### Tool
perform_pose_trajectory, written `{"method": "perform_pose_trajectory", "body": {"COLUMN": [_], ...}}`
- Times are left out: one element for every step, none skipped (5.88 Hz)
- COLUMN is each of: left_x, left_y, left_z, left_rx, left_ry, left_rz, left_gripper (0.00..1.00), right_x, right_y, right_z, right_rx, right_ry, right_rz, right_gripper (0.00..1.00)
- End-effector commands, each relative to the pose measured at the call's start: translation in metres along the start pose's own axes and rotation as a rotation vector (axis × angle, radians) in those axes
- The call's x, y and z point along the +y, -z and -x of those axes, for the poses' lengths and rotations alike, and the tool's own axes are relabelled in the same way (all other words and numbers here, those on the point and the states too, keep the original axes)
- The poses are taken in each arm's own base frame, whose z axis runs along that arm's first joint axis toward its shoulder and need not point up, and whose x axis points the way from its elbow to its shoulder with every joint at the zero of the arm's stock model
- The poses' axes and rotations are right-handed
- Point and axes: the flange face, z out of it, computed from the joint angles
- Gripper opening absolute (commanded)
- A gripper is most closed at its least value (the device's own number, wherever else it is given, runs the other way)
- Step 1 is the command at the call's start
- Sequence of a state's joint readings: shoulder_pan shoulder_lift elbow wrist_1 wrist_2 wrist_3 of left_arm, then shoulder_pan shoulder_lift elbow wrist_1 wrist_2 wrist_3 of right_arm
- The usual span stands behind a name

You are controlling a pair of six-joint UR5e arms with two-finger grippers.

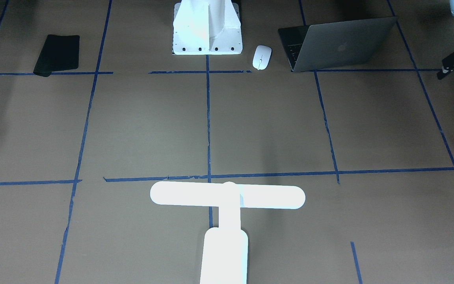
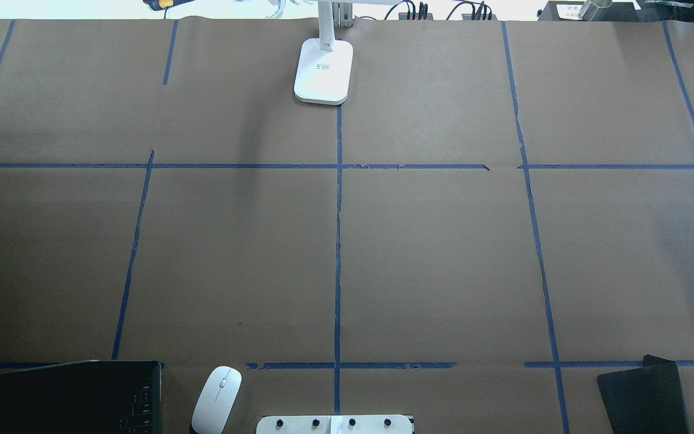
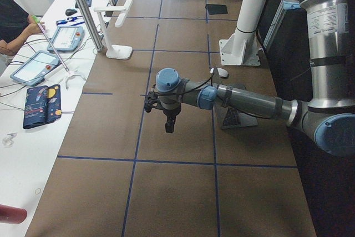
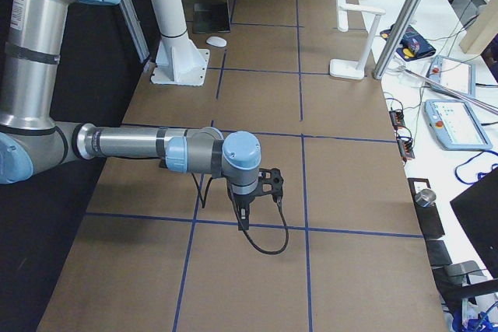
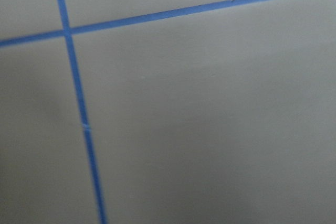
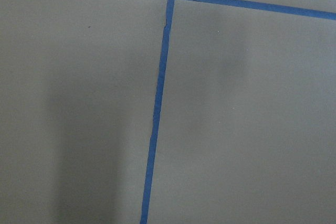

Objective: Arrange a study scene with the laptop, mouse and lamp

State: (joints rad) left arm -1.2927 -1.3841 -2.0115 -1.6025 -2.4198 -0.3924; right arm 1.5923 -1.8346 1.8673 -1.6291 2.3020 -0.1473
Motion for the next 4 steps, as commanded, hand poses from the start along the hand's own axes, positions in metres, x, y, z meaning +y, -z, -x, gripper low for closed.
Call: {"method": "perform_pose_trajectory", "body": {"left_x": [0.027,0.058,0.085,0.111], "left_y": [0.002,0.013,0.012,0.03], "left_z": [-0.071,-0.112,-0.148,-0.155], "left_rx": [0.025,0.043,0.041,0.042], "left_ry": [0.281,0.402,0.539,0.676], "left_rz": [0.032,0.056,0.102,0.111], "left_gripper": [1.0,1.0,1.0,1.0], "right_x": [0.001,0.002,0.003,0.002], "right_y": [-0.001,-0.002,-0.003,-0.003], "right_z": [-0.001,-0.001,-0.003,-0.004], "right_rx": [0.001,0.002,0.007,0.012], "right_ry": [0.0,0.0,-0.003,-0.002], "right_rz": [0.002,0.004,0.008,0.008], "right_gripper": [1.0,1.0,1.0,1.0]}}
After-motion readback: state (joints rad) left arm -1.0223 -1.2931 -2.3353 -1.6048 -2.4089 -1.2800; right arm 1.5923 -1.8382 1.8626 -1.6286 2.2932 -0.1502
